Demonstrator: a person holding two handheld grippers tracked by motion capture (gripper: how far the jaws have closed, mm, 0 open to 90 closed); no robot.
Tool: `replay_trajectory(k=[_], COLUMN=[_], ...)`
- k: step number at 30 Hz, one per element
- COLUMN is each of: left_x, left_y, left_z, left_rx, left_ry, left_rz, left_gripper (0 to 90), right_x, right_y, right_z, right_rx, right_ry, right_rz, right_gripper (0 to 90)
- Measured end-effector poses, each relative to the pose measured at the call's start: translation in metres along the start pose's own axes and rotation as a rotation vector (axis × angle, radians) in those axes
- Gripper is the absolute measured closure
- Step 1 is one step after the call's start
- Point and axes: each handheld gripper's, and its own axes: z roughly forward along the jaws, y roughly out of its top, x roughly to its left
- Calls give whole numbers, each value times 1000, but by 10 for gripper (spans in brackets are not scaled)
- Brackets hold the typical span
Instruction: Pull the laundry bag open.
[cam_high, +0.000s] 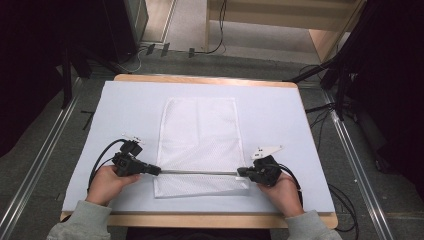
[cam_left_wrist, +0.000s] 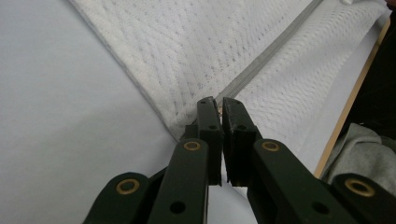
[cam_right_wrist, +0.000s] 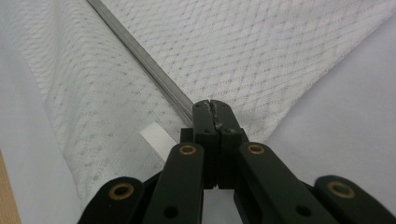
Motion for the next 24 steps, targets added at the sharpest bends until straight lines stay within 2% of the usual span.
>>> replay_trajectory(k=[3,8,14,18,24], left_x=[4,6,7,7,9], left_y=[-4,-10,-11,-11,-10], left_z=[-4,-9,-9,-10,-11], left_rx=[-15,-25,-31,-38,-46], left_ry=[3,33,21,15,22], left_rz=[-22,-27,-41,-43,-47], left_gripper=[884,884,883,882,879], right_x=[-1,-2,-3,-2,0], right_y=[0,1,2,3,6], right_z=[0,0,0,0,1], right_rx=[2,7,10,15,29], right_ry=[3,12,19,18,13], right_rz=[-2,-6,-5,11,12], right_gripper=[900,900,900,900,900])
